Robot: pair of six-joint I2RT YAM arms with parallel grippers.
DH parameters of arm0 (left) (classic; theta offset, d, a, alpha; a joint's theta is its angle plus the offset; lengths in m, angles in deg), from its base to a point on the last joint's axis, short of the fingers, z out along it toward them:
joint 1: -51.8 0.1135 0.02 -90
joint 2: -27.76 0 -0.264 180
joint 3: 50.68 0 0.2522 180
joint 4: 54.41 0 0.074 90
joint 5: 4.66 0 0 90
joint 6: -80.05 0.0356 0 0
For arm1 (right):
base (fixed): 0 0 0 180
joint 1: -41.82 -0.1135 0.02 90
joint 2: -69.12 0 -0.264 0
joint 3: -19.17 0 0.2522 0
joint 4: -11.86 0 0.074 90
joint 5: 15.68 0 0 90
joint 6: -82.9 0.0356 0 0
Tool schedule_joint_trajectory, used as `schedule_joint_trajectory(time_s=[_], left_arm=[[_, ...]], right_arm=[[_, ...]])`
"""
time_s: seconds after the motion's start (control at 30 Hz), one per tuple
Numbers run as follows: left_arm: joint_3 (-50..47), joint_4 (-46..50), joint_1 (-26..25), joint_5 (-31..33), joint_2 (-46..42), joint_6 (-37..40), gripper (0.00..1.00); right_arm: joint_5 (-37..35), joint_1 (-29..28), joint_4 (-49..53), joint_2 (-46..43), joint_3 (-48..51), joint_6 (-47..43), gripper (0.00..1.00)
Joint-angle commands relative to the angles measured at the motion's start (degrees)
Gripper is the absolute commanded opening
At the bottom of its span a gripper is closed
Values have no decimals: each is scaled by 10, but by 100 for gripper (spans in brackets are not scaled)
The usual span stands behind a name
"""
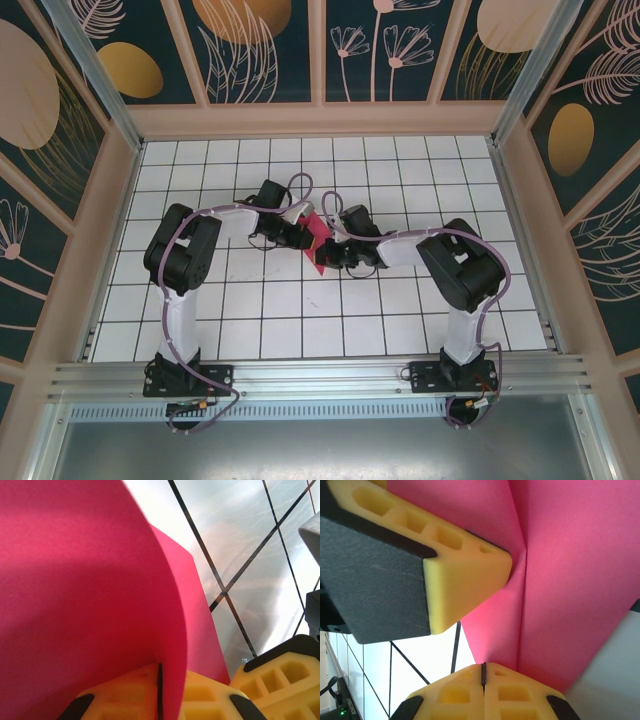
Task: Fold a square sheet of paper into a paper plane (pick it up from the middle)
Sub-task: Fourth fold the wing at the center of the table.
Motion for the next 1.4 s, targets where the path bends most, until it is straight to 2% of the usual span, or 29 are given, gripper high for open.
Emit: schedule_joint_trajectory(time_s=[0.0,0.2,0.4,0.57,0.67,0.77,0.83,0.97,1.1,1.37], left_arm=[[-5,9,3,-12,0,9,13],[-3,11,2,-11,4,10,13],[-2,9,3,-4,4,6,13],[-1,-6,3,31,-8,-27,16],[2,-20,3,43,-24,-57,32],[10,-19,3,42,-42,-76,31],[9,-12,3,61,-52,-86,38],[-24,-33,3,77,-78,-113,43],[-44,-47,3,52,-76,-120,37],[-49,-54,3,79,-63,-101,21]], right_arm=[[-3,-1,20,6,-6,-13,5],[-15,-3,52,11,-10,-20,5],[-22,-12,41,34,3,-12,5],[-56,-14,56,46,5,-5,4],[-74,-15,75,47,0,-2,3],[-75,-16,66,46,5,10,3],[-76,-18,62,46,5,14,3],[-78,-20,52,44,5,22,3],[-81,-20,51,43,3,24,3],[-83,-23,51,41,3,24,3]])
